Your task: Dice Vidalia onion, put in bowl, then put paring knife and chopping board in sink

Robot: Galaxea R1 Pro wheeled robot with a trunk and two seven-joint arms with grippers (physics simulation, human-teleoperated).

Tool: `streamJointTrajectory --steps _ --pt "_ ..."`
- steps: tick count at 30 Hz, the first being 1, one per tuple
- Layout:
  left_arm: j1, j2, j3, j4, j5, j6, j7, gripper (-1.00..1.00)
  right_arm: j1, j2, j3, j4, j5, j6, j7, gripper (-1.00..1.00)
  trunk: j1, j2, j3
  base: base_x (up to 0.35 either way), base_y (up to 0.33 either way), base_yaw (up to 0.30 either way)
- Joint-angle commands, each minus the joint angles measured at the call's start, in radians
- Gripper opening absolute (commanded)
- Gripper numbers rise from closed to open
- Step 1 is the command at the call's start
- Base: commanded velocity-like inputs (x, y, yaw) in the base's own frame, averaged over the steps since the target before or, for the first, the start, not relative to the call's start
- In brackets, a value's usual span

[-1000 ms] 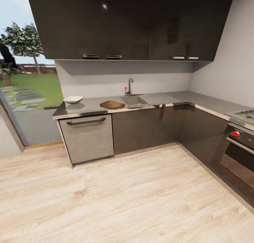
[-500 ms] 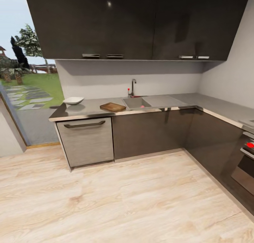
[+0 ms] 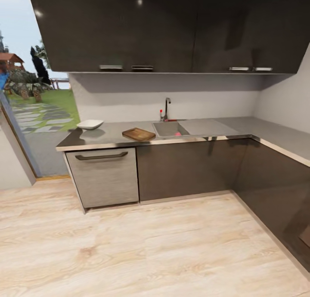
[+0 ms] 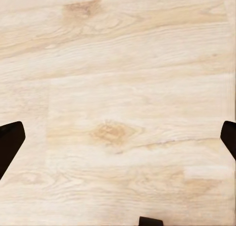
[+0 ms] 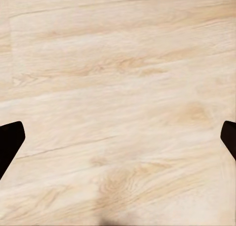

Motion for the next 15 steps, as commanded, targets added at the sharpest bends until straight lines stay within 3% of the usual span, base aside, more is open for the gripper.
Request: streamJointTrajectory --steps 1,15 --pt "-0.001 0.0 0.0 0.001 0.001 -0.003 0.002 1.0 0.0 0.0 0.0 0.001 0.0 -0.003 -0.003 1.0 0.0 0.0 -0.001 0.279 -0.225 0.17" --pt "-0.001 0.0 0.0 -0.001 0.001 -0.003 0.001 1.0 -0.001 0.0 0.0 0.001 0.0 -0.003 -0.003 1.0 0.0 0.0 -0.001 0.279 -0.225 0.188"
